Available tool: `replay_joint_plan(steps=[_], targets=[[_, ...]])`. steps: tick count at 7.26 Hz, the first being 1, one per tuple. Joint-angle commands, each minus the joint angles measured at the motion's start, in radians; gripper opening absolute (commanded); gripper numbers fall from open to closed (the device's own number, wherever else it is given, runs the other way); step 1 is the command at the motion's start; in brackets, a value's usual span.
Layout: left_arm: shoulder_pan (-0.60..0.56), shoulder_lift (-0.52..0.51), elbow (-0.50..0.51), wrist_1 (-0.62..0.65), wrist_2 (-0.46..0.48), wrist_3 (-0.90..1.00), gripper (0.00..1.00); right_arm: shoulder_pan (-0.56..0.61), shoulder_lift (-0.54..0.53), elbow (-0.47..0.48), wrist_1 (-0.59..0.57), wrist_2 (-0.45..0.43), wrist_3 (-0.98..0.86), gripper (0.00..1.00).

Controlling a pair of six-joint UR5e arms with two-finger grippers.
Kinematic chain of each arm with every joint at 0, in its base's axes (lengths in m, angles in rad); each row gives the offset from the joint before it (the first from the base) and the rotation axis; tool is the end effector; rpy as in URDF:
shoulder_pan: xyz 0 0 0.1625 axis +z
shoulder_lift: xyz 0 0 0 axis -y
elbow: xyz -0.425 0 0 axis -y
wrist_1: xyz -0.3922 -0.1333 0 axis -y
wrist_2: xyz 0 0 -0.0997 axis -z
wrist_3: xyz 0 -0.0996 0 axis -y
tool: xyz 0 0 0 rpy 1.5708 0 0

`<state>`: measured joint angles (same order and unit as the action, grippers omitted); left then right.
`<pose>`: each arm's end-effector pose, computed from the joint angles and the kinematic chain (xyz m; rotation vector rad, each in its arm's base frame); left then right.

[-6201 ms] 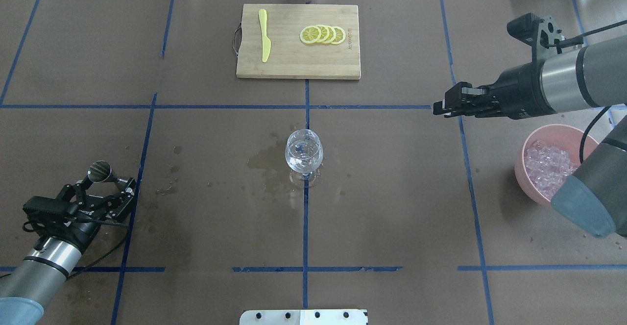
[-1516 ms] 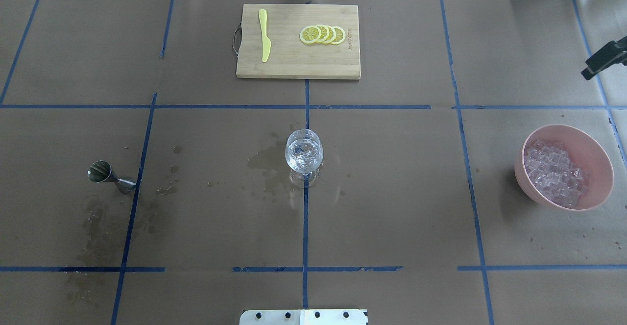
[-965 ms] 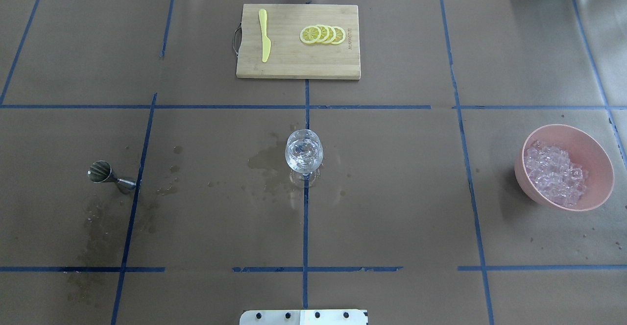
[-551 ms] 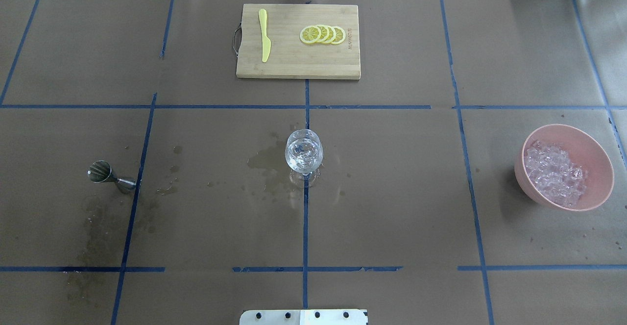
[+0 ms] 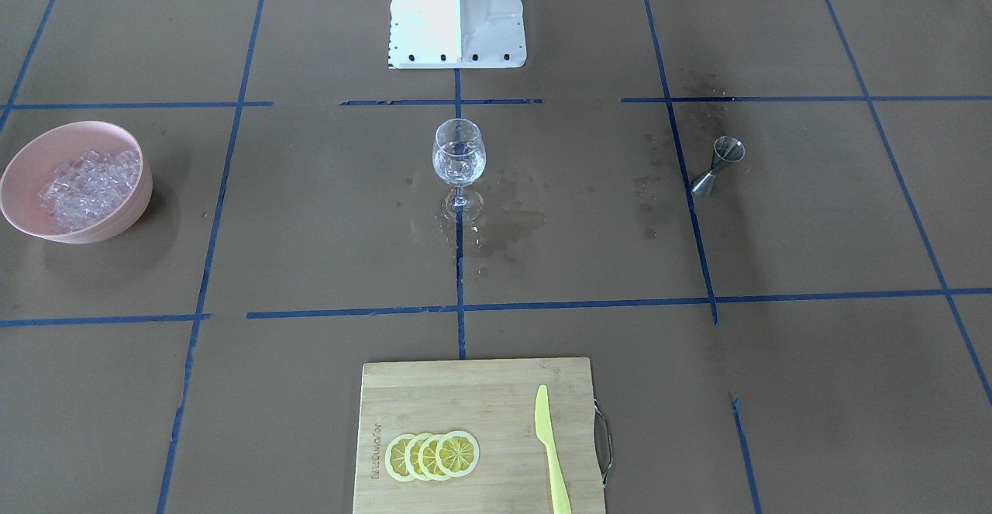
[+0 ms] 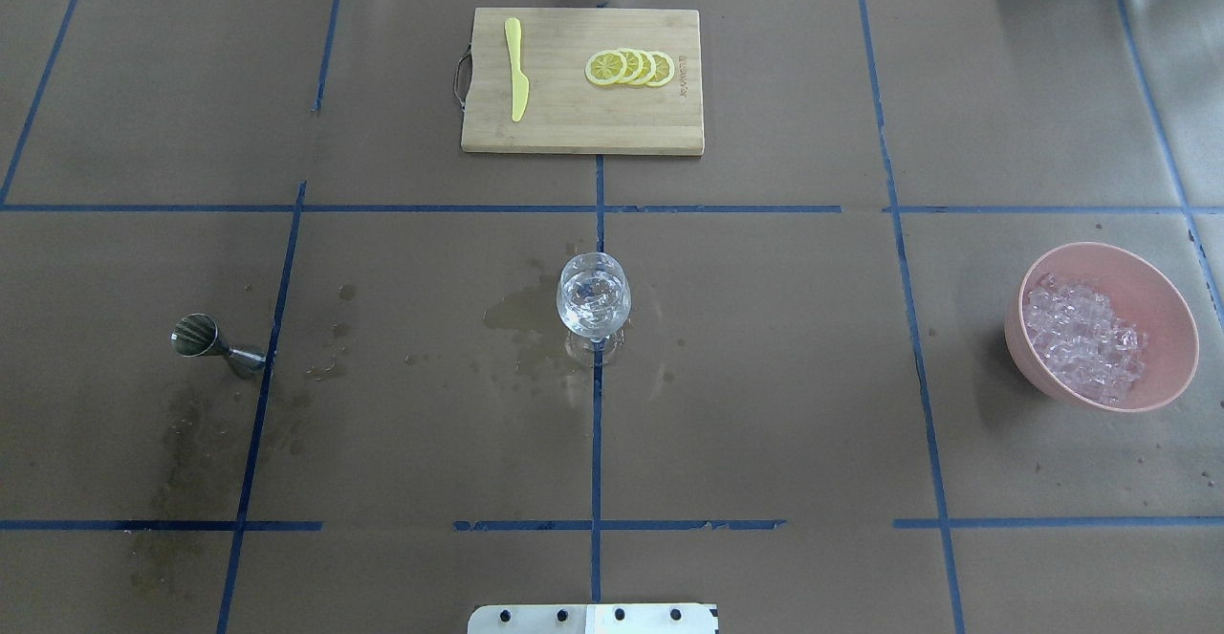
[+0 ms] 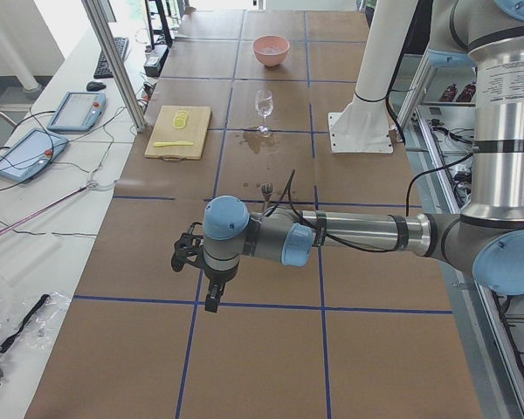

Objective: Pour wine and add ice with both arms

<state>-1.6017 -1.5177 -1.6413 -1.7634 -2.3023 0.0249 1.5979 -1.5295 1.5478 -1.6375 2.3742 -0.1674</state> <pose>-0.0816 -0.4803 0.6318 0.2208 0.7229 0.0711 0.0753 -0.5041 0.6539 0.0325 -0.8043 -0.1132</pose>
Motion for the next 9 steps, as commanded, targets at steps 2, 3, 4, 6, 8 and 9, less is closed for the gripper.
replay_joint_plan(steps=[2, 3, 4, 6, 8, 9], targets=[[-0.001, -0.002, 0.009, -0.008, 0.000, 0.000, 1.00, -0.001, 0.014, 0.011, 0.002, 0.002, 0.130, 1.00], [-0.001, -0.002, 0.008, -0.008, 0.000, 0.000, 1.00, -0.001, 0.014, 0.012, 0.004, 0.002, 0.131, 1.00], [-0.001, -0.002, 0.011, -0.008, -0.002, -0.002, 1.00, -0.001, 0.014, 0.014, 0.002, 0.003, 0.132, 1.00], [-0.001, -0.002, 0.011, -0.005, -0.043, -0.045, 1.00, -0.001, 0.014, 0.014, 0.004, 0.003, 0.132, 1.00], [-0.001, -0.002, 0.011, -0.005, -0.062, -0.045, 1.00, -0.001, 0.014, 0.014, 0.004, 0.005, 0.132, 1.00], [-0.001, -0.002, 0.011, -0.007, -0.063, -0.045, 1.00, -0.001, 0.014, 0.014, 0.004, 0.005, 0.132, 1.00]])
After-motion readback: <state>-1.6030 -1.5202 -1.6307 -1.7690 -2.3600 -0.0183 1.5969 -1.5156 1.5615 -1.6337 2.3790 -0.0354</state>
